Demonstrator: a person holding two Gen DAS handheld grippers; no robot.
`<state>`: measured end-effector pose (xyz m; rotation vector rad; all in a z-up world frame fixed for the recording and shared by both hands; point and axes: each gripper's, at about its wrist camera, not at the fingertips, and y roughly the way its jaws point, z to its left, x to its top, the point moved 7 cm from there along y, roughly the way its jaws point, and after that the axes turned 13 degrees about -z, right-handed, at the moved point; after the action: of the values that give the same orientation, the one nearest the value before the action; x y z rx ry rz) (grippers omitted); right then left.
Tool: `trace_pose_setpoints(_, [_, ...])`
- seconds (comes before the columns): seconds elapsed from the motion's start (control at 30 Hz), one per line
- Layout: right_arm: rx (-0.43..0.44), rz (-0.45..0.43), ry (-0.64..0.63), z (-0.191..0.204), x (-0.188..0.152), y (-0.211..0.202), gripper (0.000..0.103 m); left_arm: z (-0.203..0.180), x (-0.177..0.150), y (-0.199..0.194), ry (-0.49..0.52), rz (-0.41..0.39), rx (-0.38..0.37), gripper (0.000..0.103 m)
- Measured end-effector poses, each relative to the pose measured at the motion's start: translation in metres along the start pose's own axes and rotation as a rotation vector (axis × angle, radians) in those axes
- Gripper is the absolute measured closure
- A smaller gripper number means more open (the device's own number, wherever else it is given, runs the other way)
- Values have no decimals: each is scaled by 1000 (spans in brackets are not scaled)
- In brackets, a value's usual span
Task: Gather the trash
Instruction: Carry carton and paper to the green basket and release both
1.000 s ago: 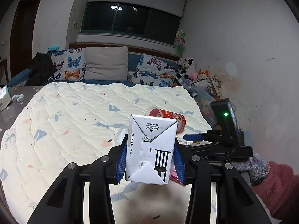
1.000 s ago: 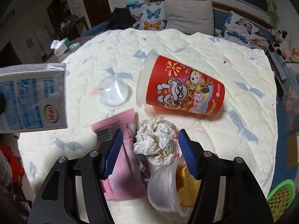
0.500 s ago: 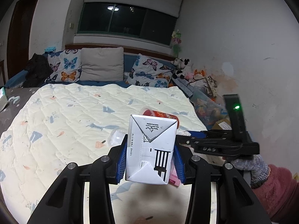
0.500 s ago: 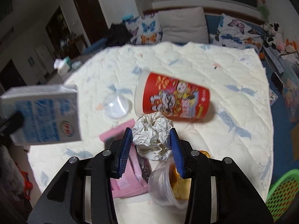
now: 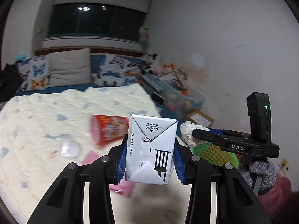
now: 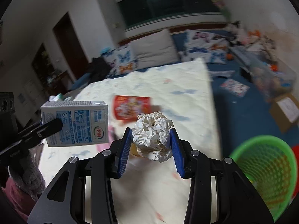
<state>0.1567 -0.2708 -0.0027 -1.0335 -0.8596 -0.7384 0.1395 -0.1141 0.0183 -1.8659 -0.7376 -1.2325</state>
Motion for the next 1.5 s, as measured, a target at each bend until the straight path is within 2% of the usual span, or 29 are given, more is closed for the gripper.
trace_pose_setpoints(0.27, [-222,1,83,-89,-29,-60,61,-87,-16,53,61,72,-180,61])
trace_pose_setpoints(0.37, [-281,-7,120,-117,-36,-81,61,-122,-26,75,86,108,-237,61])
trace_pose_setpoints(0.6, [-384,-15,177,-162,-56,-117,59,-173,-43,112,118,169,-317,61])
trace_pose_setpoints(0.83, [-424,-14,225,-184,-68,-127,56,-195,-59,148,125,234,-343,61])
trace_pose_setpoints(1.07, [-436,-23,262,-194,-74,-131,48,-207,-83,177,128,303,-350,60])
trace_pose_setpoints(1.23, [-441,-26,268,-196,-74,-136,47,-210,-92,183,119,326,-359,59])
trace_pose_setpoints(1.5, [-429,-36,275,-188,-73,-139,41,-199,-93,161,110,314,-341,52])
